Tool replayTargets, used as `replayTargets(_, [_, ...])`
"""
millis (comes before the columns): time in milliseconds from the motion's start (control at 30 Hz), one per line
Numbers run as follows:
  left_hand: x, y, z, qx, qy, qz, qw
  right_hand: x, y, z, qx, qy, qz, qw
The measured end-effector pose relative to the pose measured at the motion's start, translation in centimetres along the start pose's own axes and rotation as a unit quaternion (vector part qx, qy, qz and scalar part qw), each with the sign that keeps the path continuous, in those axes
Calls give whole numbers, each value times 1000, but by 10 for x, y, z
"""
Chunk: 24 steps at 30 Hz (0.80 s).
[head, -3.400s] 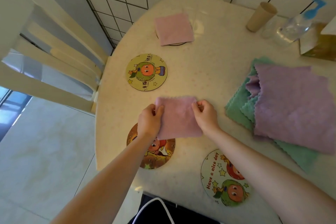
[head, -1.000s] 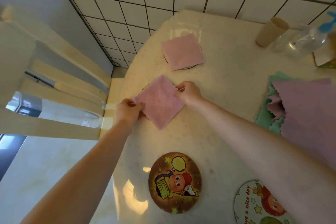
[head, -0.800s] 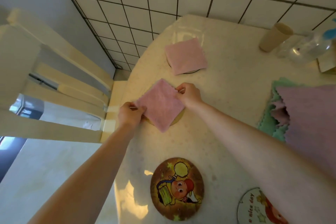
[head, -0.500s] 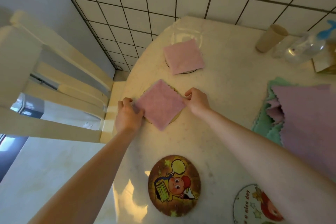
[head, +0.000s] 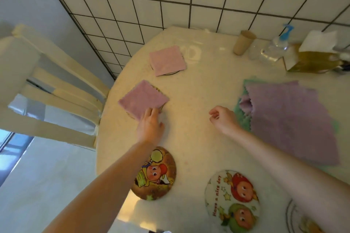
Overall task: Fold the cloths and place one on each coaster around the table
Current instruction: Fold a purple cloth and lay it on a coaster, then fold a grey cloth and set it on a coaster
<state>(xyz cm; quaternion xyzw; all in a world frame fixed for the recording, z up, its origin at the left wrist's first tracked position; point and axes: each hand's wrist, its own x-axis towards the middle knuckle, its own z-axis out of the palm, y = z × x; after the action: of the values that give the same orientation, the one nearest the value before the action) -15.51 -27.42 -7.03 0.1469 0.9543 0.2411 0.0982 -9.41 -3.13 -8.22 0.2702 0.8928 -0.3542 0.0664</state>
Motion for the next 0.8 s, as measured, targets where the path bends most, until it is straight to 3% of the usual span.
replayTargets(233, [-56,101,59,9,-55,55,997,-51,91,-72,14,36,-43,998])
replayTargets(433, [-85,186,114,25,-104,174,979,-87,170,-133,-101,31,-84,991])
replayTargets(567, [-88,223,136,53,-134,283,948,-97,212,-154,-183,9,-115,976])
replayTargets(800, [-71,246,166,140,-165,259,941,-96,235,-147,-246,-33,-118,962])
